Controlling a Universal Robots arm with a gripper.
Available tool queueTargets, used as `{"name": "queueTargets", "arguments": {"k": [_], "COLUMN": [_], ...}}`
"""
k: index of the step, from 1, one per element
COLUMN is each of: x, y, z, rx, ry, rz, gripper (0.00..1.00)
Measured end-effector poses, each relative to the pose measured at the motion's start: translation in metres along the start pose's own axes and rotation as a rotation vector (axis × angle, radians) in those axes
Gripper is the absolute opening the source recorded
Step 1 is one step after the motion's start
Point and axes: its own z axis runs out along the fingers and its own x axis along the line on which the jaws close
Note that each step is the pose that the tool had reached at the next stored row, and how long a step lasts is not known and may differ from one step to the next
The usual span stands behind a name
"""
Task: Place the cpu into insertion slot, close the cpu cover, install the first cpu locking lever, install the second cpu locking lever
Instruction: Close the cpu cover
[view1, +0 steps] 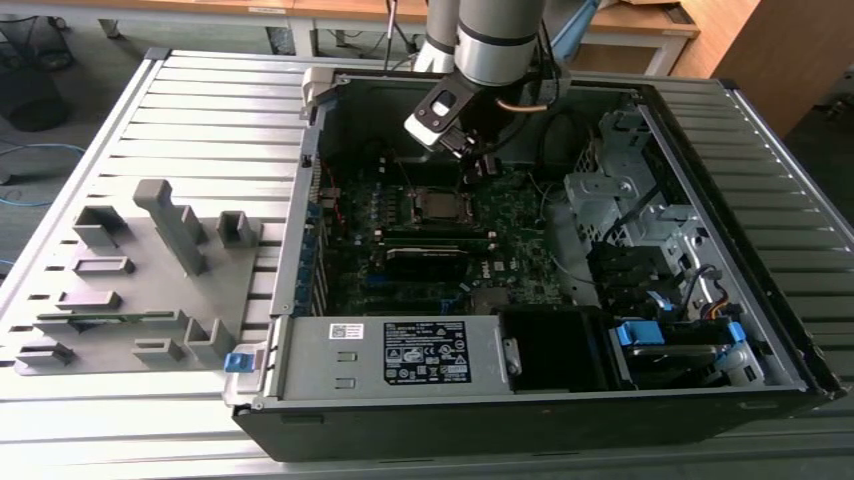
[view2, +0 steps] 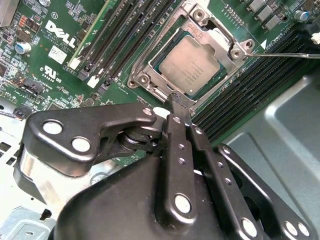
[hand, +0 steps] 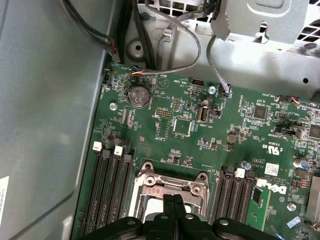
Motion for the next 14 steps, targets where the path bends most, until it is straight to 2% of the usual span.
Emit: {"name": "queueTargets", "arguments": {"k": [11, 14], "x": [0.0000, 0.0000], "y": [0.0000, 0.0000], "z": [0.0000, 0.0001], "rx": [0.0000, 0.0001], "ry": [0.0000, 0.0004], "rz": [-0.001, -0.017], "gripper": [0.11, 0.11]}}
